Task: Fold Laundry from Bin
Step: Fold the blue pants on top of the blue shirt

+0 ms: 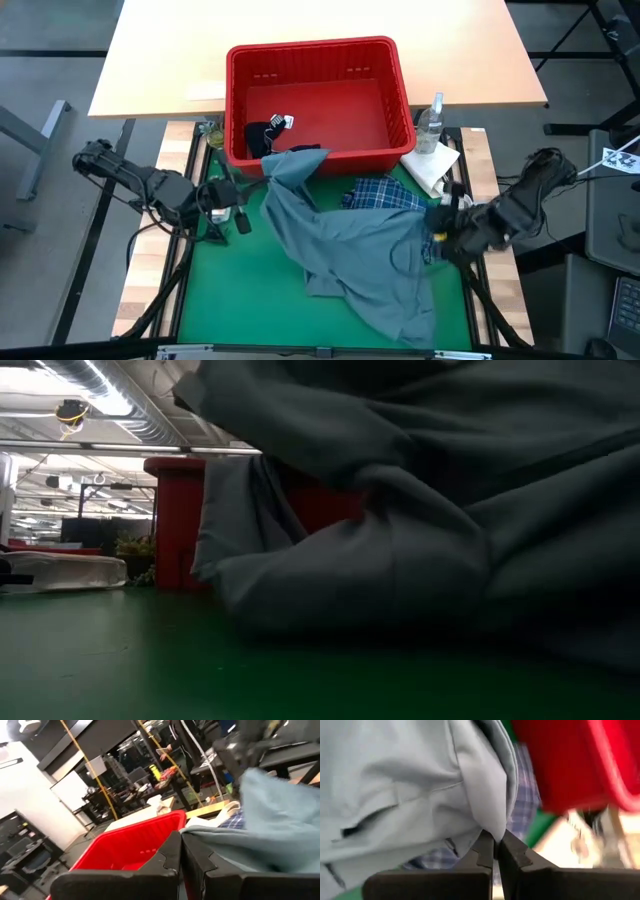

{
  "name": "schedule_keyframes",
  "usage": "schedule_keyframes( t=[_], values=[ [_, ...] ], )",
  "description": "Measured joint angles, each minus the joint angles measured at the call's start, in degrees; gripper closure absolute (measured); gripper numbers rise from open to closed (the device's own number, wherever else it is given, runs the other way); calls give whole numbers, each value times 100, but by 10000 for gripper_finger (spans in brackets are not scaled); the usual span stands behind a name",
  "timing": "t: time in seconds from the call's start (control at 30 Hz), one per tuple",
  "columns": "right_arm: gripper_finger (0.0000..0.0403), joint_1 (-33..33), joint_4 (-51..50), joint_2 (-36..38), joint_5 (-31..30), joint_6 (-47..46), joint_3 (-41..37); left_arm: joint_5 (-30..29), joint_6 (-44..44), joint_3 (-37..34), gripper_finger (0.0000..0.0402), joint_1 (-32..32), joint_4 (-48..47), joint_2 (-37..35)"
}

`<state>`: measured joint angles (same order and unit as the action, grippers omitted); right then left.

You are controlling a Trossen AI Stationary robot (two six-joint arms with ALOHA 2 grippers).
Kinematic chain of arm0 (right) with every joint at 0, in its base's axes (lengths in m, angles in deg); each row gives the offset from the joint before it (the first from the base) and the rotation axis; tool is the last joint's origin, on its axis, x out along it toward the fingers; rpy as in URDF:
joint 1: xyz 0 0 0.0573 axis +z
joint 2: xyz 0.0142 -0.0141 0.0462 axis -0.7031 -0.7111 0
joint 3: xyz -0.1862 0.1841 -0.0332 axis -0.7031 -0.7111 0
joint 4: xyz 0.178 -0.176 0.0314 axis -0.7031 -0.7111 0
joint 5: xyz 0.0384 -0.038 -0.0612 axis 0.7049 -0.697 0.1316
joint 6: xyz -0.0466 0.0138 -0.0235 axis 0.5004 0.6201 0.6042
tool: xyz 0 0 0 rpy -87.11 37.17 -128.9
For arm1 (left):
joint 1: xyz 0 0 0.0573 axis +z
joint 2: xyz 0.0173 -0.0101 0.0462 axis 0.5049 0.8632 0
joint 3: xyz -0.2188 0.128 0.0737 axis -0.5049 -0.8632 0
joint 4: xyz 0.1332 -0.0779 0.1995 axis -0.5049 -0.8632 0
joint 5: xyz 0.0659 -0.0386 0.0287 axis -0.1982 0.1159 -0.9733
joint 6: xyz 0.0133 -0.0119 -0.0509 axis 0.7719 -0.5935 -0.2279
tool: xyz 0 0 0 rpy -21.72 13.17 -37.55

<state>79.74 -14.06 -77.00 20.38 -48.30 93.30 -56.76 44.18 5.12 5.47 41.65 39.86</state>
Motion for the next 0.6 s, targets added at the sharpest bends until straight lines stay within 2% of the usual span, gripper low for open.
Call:
schedule_keyframes(
  t=[0.13, 0.27, 0.47, 0.6],
  values=[
    [394, -425, -16, 822, 418, -114, -899, 211, -89, 0, 401, 228, 39, 54],
    [391, -732, -15, 1573, 472, -579, -1551, 430, -275, 0, 401, 751, 51, 284],
    [395, -1162, 3, 2189, 246, -591, -1921, 418, -266, 0, 401, 2089, 63, 742],
    [395, -1507, -13, 2374, -181, -583, -1980, 498, -304, 0, 402, 3067, 124, 893]
  ],
)
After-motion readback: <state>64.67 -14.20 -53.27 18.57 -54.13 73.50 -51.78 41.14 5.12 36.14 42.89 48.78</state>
